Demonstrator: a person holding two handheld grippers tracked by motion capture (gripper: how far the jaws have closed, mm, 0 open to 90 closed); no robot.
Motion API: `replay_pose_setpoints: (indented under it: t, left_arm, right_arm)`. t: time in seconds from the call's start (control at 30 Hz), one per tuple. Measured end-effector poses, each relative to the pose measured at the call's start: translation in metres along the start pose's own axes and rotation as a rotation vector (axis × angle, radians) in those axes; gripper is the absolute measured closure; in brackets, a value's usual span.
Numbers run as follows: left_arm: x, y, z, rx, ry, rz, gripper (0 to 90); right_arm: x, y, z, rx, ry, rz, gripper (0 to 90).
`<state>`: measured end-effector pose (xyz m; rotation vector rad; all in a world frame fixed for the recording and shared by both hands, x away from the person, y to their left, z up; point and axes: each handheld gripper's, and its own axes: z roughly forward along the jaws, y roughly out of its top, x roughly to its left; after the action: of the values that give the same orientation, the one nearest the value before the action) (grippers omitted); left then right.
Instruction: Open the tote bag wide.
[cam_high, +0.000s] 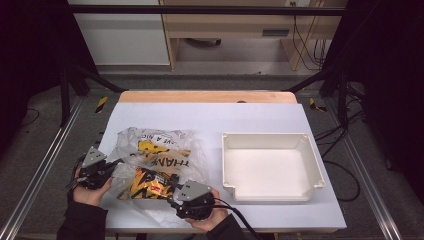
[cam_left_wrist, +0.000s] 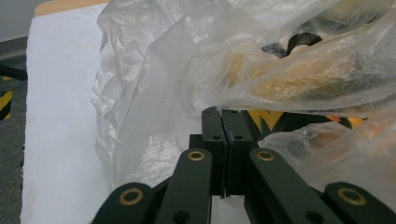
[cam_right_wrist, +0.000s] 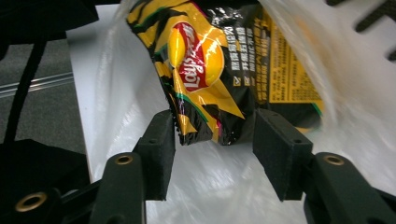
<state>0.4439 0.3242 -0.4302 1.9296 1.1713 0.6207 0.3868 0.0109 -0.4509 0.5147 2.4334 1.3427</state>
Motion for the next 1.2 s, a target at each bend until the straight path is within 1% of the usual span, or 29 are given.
replay_pose_setpoints:
  t: [0.07, 0.13, 0.23, 0.33, 0.43, 0.5, 0.57, 0.63, 0.67, 0.7, 0.73, 0.77, 0.83, 0.97, 1.03, 1.07, 1.13, 1.2]
  left_arm:
    - [0.001, 0.000, 0.000, -0.001, 0.002, -0.001, 89.5]
    - [0.001, -0.001, -0.001, 0.002, 0.002, -0.001, 89.5]
    - [0.001, 0.000, -0.001, 0.001, 0.003, -0.001, 89.5]
    - [0.000, 0.000, -0.001, -0.007, 0.004, -0.004, 89.6]
    - [0.001, 0.000, -0.002, -0.002, 0.004, -0.002, 89.5]
    - [0.001, 0.000, -0.002, -0.003, 0.003, -0.001, 89.6]
    - [0.001, 0.000, -0.002, -0.006, 0.004, -0.003, 89.6]
    - [0.002, 0.000, -0.002, -0.005, 0.004, -0.003, 89.6]
    - [0.002, 0.000, -0.002, -0.005, 0.006, -0.002, 89.6]
    - [0.002, 0.000, -0.002, -0.006, 0.005, -0.005, 89.6]
    - [0.002, 0.000, -0.002, -0.008, 0.006, -0.005, 89.6]
    - [0.002, 0.000, -0.002, -0.008, 0.007, -0.005, 89.6]
    - [0.002, 0.000, -0.002, -0.009, 0.008, -0.005, 89.6]
    - [0.003, 0.000, -0.002, -0.007, 0.012, -0.008, 89.6]
    - [0.003, -0.001, -0.001, -0.005, 0.015, -0.009, 89.6]
    - [0.003, -0.001, -0.001, -0.004, 0.018, -0.005, 89.6]
    - [0.003, -0.001, 0.001, -0.004, 0.019, -0.011, 89.6]
    - [0.003, 0.000, 0.001, 0.004, 0.018, -0.005, 89.6]
  right_arm:
    - [0.003, 0.002, 0.002, -0.011, 0.009, -0.009, 45.4]
    - [0.005, 0.003, 0.001, -0.031, 0.024, 0.002, 42.9]
    - [0.007, 0.004, -0.001, -0.055, 0.025, 0.008, 42.0]
    - [0.008, 0.003, 0.004, -0.046, 0.025, 0.009, 42.1]
    - [0.014, 0.003, 0.015, -0.037, 0.034, 0.001, 42.3]
    - [0.019, 0.004, 0.023, -0.025, 0.033, -0.016, 42.8]
    - [0.022, 0.004, 0.032, -0.002, 0.022, -0.037, 44.6]
    - [0.024, 0.003, 0.036, 0.009, 0.012, -0.044, 57.3]
    - [0.023, 0.002, 0.037, 0.012, 0.016, -0.033, 62.1]
    - [0.023, 0.002, 0.038, 0.019, 0.018, -0.029, 72.3]
    - [0.023, 0.002, 0.038, 0.026, 0.033, -0.028, 76.6]
    - [0.023, 0.001, 0.037, 0.029, 0.026, -0.030, 80.4]
    - [0.023, 0.001, 0.036, 0.036, 0.019, -0.039, 85.2]
    - [0.017, 0.001, 0.027, 0.025, 0.035, -0.014, 87.6]
    - [0.014, 0.000, 0.019, 0.014, 0.044, -0.002, 87.6]
    - [0.012, 0.000, 0.013, 0.004, 0.054, 0.002, 87.7]
    - [0.008, 0.000, 0.001, -0.018, 0.082, 0.012, 87.7]
    - [0.005, 0.000, -0.010, -0.036, 0.093, 0.011, 87.7]
